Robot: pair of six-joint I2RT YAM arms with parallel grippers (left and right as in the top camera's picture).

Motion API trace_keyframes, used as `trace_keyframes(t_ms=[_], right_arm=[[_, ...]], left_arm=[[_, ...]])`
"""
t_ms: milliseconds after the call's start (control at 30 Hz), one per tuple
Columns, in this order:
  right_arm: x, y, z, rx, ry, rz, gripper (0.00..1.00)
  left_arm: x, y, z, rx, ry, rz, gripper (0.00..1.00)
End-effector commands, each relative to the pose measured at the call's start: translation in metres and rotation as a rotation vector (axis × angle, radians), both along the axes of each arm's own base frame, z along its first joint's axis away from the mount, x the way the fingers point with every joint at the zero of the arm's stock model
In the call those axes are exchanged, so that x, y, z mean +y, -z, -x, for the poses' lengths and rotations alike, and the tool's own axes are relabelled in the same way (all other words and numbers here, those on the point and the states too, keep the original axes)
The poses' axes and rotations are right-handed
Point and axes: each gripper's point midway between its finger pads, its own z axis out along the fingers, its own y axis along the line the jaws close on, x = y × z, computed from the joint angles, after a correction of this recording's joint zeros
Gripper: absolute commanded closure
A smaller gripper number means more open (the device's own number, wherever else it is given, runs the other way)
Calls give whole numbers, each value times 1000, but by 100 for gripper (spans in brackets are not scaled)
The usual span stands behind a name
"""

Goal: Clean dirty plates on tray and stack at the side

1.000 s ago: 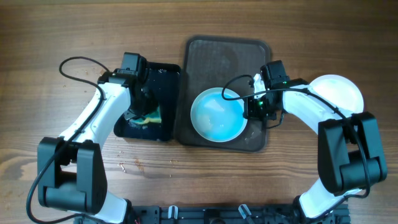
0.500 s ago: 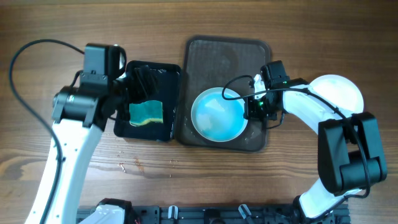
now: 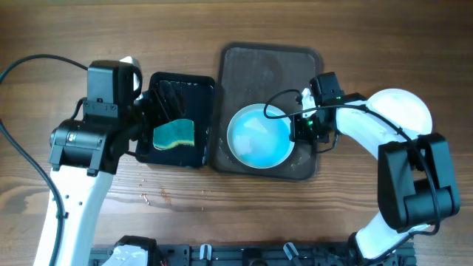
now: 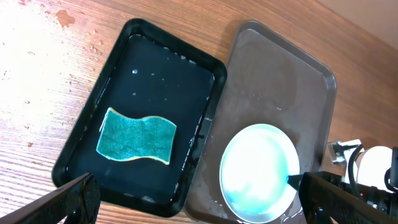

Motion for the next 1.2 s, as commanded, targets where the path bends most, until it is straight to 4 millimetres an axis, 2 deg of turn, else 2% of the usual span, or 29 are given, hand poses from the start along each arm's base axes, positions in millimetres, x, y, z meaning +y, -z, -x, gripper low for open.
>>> trace_keyframes(t_ms=[0, 1167], right_arm=[[-20, 16, 5, 19, 14, 102, 95], [-22, 16, 12, 47, 15, 108, 96]], left_arm=[[4, -9, 0, -28, -7, -15, 0], [4, -9, 0, -28, -7, -15, 0]])
